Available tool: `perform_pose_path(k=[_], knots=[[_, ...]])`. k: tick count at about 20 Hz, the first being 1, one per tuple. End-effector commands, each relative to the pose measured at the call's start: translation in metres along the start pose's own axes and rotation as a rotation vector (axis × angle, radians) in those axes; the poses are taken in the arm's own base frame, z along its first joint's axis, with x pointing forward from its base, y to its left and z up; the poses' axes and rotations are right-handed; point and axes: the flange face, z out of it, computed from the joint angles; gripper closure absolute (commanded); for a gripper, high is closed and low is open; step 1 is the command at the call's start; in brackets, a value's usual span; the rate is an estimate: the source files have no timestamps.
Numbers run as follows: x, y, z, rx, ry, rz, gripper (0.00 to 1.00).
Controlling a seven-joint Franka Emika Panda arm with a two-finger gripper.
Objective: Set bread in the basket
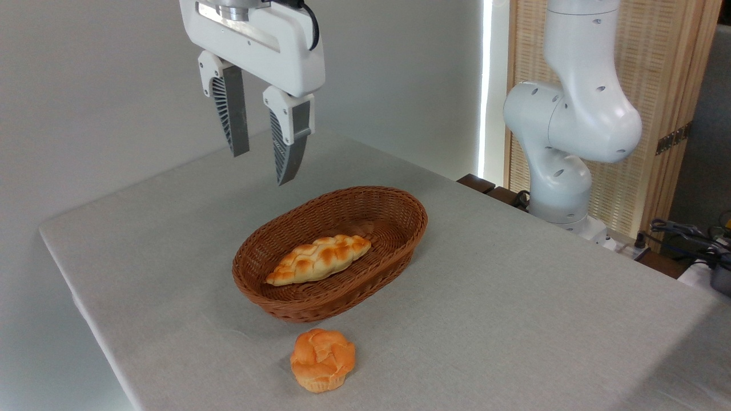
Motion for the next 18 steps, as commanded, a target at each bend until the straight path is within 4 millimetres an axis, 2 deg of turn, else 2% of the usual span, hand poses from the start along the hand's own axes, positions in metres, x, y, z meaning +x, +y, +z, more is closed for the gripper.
perform_pose_path(k=[1, 9, 13, 18], knots=[[0.0, -0.003, 0.008, -0.006, -0.078, -0.005, 0.0], [0.003, -0.013, 0.02, 0.101, -0.159, 0.002, 0.0], [0.011, -0.011, 0.018, 0.112, -0.105, 0.013, 0.0], [0.011, -0.01, 0.019, 0.09, -0.093, 0.018, 0.0]])
